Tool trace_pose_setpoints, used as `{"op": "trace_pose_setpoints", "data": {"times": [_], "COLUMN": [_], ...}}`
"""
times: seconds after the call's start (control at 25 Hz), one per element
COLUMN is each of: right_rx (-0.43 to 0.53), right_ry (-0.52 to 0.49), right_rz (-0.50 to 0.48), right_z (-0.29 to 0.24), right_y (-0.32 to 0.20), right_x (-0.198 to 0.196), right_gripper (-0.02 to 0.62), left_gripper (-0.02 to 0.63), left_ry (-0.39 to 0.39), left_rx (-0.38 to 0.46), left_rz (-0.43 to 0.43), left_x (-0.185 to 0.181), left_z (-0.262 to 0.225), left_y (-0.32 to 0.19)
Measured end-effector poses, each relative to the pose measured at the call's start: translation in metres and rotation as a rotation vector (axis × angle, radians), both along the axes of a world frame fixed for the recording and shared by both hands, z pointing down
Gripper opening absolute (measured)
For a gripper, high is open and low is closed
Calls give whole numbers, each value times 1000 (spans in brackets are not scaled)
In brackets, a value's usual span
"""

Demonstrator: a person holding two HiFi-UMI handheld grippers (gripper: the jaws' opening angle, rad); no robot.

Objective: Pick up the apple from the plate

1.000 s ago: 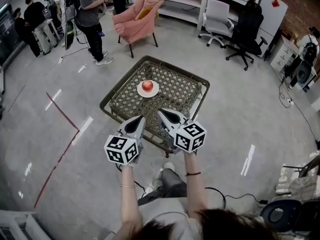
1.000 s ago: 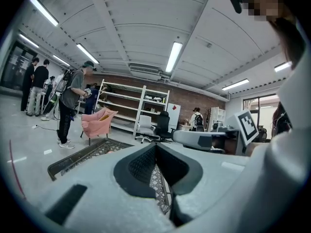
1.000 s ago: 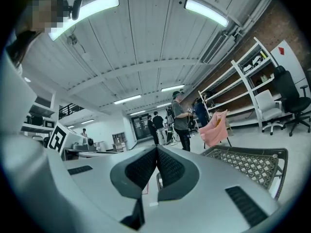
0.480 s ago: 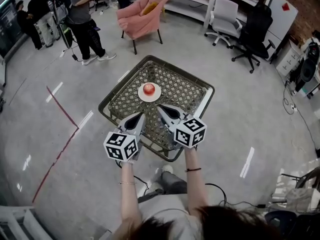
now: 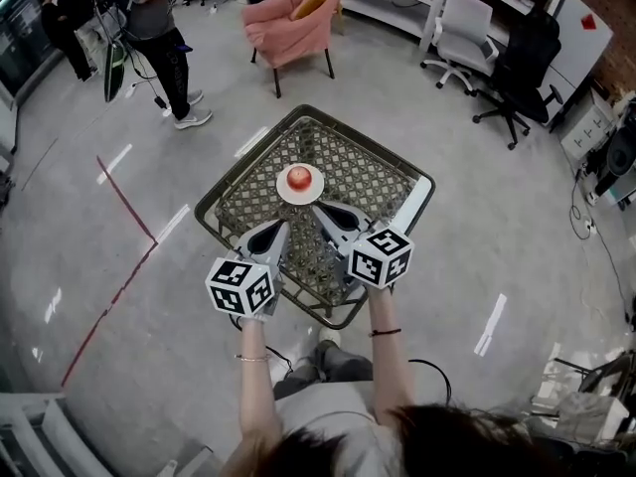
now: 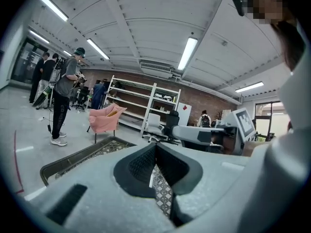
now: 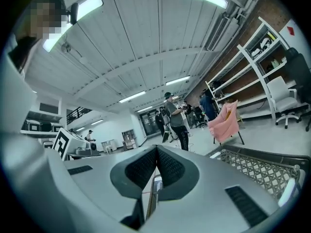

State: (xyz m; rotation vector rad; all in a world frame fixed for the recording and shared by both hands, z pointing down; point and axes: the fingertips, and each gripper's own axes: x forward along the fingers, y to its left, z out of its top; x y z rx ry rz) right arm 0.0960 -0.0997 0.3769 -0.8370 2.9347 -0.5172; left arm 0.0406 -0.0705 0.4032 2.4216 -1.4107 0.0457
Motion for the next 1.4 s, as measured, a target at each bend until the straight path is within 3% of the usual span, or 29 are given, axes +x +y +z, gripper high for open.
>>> {"op": "trace_pose_setpoints", "data": {"times": [0.48,0.76,1.16,1.4], "right_rx": [-21,-71,-125,-143], "right_ry": [2,-15,-52,-13], "right_rz": [-31,-6,37,47], "right_z": [12,26,47,77], "right_y": [-27,-51,-103,-128], "right_x": [4,-7,-21,-25], "right_gripper": [9,9,9,9], "left_gripper": [11,11,11,11], "left_ry": [-5,-13,-6,-1], "left_rx": [29,23,-5,-39], "left_rz": [-28,-53,9,28], "left_x": [7,-12,-21,-27], "left_z": [5,16,44,70], "left_y": [-23,-45,-97,-125]}}
